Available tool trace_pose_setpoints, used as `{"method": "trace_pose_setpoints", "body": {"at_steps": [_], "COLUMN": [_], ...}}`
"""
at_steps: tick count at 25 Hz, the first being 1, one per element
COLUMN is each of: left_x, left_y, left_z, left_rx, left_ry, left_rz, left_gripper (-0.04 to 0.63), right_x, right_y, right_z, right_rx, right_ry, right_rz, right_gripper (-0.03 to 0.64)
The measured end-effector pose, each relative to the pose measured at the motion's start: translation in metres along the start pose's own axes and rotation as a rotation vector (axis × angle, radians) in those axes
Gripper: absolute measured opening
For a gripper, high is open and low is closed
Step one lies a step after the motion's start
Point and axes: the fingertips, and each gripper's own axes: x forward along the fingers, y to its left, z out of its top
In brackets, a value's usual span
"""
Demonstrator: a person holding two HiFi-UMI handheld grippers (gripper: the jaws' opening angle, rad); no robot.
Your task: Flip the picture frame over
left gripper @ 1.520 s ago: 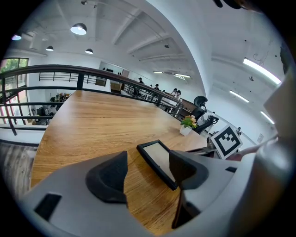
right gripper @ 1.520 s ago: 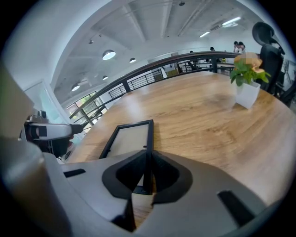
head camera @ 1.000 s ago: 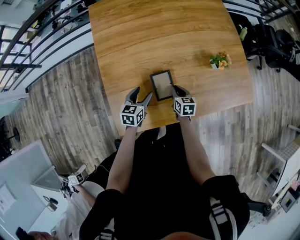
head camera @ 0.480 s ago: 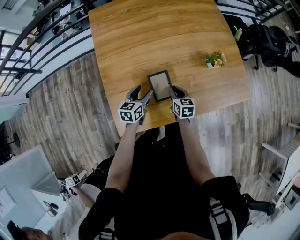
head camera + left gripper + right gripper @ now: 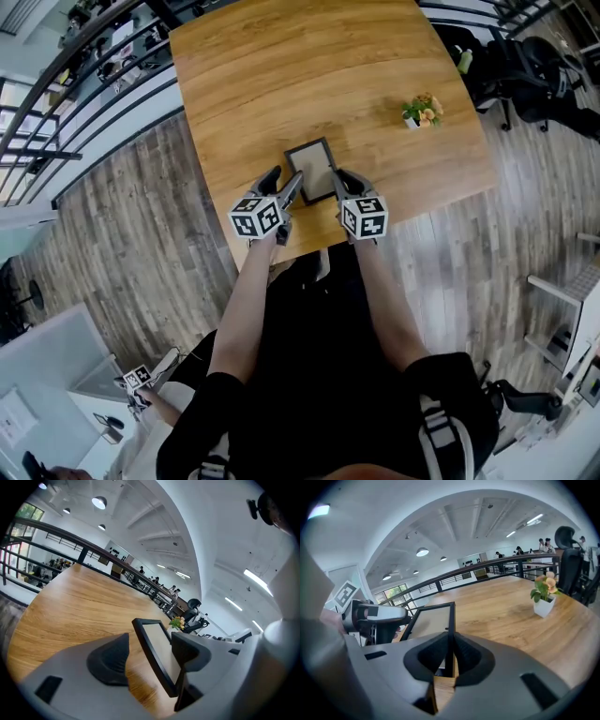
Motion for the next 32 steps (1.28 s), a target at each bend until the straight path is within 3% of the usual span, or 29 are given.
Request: {"method": "trace_pose_setpoints", "body": {"at_steps": [20, 30, 32], "left_x": [0.008, 0.012, 0.012], "left_y": [-0.005, -0.002, -0.002], "left_z": [0.006, 0.012, 0.012], "left_rx": [-0.162, -0.238, -0.257], "left_ry": [-0.019, -0.052, -0.055], "left_rz": [-0.065, -0.088, -0.097], "left_gripper": [0.286, 0.186, 0.129], "right_x": [-0.009, -0.010, -0.010], "right_y": [0.014, 0.009, 0.008], "right_z": [0.019, 0.022, 0.023], "right_rx": [-0.029, -0.030, -0.029], "right_ry": [-0.082, -0.089, -0.092], "right_rz": [0.079, 0.091, 0.086], "right_gripper": [0.051, 0.051, 0.052]}}
